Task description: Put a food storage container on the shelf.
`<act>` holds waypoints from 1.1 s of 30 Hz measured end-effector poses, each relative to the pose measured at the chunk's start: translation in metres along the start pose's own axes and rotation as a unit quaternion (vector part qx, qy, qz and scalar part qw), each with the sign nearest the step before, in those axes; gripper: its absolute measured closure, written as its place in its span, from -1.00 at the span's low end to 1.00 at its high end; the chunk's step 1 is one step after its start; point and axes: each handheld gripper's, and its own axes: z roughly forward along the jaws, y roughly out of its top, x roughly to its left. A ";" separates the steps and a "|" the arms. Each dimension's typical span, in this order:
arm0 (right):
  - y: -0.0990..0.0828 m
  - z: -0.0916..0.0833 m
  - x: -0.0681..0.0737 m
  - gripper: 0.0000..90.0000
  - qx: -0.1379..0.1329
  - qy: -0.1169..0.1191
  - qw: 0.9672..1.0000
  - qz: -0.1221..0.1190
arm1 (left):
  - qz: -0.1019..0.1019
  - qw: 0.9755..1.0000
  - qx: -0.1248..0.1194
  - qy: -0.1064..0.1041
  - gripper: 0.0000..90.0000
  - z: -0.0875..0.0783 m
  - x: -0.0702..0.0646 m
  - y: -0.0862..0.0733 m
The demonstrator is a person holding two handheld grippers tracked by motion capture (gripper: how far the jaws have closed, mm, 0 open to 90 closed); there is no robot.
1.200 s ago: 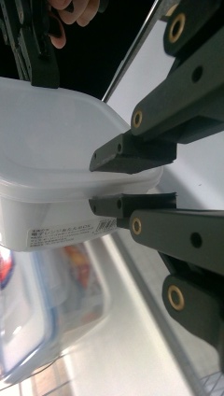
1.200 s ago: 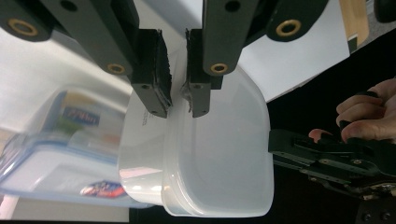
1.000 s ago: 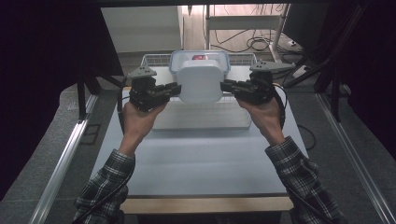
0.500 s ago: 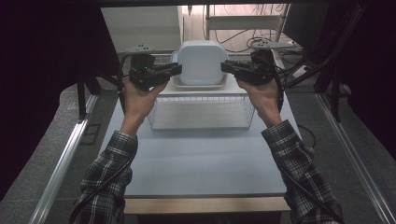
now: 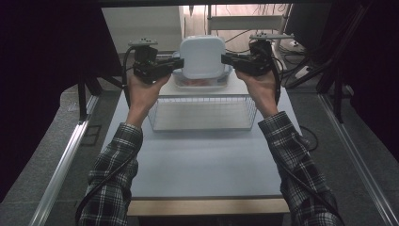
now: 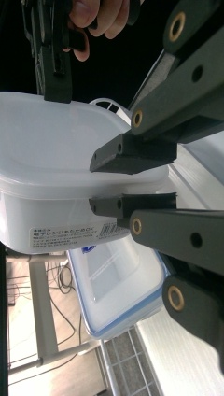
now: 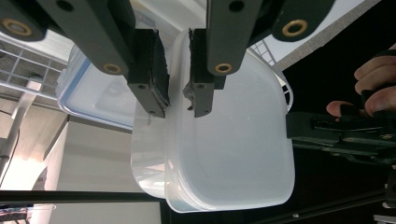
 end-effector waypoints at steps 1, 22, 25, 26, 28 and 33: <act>0.000 0.001 -0.001 0.70 0.001 -0.003 1.000 0.000 | 0.001 1.000 0.000 0.001 0.74 0.001 0.000 0.001; 0.008 0.023 0.000 0.32 0.023 -0.038 0.999 -0.014 | 0.003 0.999 -0.002 0.037 0.34 0.022 0.006 0.008; 0.008 0.026 -0.002 0.30 0.028 -0.036 0.999 -0.009 | -0.004 0.999 -0.003 0.037 0.26 0.025 0.009 0.008; 0.008 0.027 -0.003 0.30 0.026 -0.034 0.999 -0.006 | -0.008 0.999 -0.004 0.034 0.27 0.026 0.011 0.008; 0.009 0.028 -0.005 0.30 0.028 -0.034 0.999 -0.003 | -0.009 0.999 -0.003 0.034 0.28 0.027 0.013 0.009; 0.013 0.032 -0.008 0.24 0.032 -0.031 0.999 0.004 | -0.010 0.998 -0.002 0.057 0.08 0.030 0.014 0.015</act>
